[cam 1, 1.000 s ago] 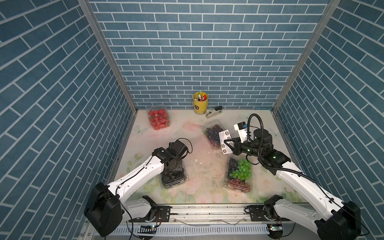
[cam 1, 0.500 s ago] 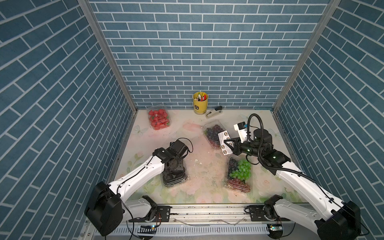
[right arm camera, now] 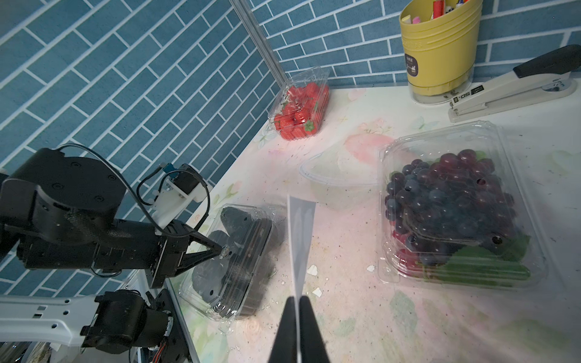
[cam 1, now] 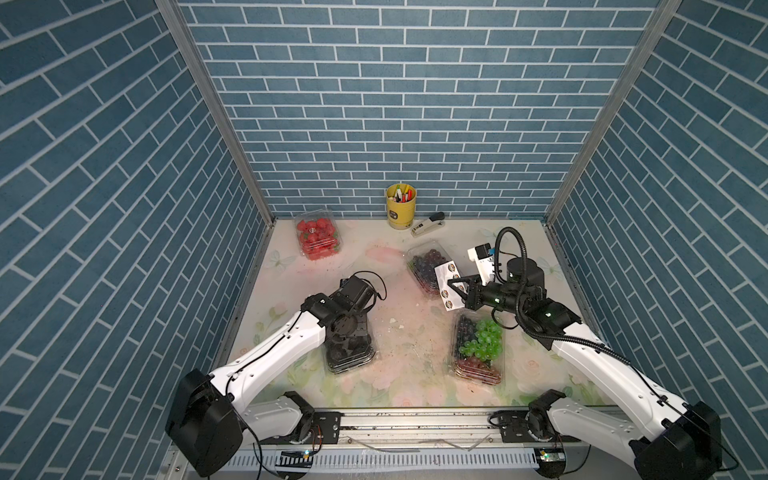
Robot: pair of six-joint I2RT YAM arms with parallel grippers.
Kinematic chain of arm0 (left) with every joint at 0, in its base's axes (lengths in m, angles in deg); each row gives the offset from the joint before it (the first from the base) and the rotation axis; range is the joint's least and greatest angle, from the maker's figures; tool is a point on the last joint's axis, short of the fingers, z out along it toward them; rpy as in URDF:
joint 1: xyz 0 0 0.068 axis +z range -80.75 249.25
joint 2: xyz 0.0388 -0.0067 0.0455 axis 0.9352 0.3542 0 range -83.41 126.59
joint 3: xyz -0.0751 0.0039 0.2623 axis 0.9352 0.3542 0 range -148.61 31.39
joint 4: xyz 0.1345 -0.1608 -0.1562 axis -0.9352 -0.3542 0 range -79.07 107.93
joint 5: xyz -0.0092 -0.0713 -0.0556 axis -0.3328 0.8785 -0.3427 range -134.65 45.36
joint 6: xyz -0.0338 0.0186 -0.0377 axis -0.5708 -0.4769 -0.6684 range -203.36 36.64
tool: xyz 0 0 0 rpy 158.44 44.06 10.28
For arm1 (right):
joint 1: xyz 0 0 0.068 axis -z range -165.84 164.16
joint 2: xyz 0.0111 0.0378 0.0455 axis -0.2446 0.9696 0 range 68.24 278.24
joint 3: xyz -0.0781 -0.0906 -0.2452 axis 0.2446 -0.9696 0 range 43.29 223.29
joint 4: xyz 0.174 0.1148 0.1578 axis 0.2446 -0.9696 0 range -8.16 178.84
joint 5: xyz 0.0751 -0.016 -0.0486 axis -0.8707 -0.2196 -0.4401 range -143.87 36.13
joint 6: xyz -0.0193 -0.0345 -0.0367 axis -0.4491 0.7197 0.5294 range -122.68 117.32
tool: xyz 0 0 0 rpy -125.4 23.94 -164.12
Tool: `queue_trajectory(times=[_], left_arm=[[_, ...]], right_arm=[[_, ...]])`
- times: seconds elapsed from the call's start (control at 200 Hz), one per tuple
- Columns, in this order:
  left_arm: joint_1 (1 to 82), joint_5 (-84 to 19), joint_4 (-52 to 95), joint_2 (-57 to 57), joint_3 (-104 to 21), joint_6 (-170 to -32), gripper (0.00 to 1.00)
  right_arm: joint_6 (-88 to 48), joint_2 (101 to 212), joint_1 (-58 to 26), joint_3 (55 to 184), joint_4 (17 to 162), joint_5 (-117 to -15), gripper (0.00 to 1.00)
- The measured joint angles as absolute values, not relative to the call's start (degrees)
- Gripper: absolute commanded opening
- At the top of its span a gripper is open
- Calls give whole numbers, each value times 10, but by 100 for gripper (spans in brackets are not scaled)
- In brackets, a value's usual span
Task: Label fruit boxes
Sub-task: Stick the label on the fruit box.
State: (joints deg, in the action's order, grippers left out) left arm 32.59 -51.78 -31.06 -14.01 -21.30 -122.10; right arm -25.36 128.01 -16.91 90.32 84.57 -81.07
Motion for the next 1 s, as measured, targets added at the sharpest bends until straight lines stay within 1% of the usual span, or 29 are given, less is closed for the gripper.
queue_trajectory(times=[0.495, 0.73, 1.0], left_arm=[[334, -526, -312, -125, -193, -1223, 6], [344, -550, -329, -129, -192, -1228, 6], [345, -532, -329, -161, -192, -1223, 11]], right_arm=[[-254, 1280, -169, 903, 846, -811, 0], [-254, 1280, -169, 902, 846, -811, 0], [-254, 1280, -169, 902, 846, -811, 0]])
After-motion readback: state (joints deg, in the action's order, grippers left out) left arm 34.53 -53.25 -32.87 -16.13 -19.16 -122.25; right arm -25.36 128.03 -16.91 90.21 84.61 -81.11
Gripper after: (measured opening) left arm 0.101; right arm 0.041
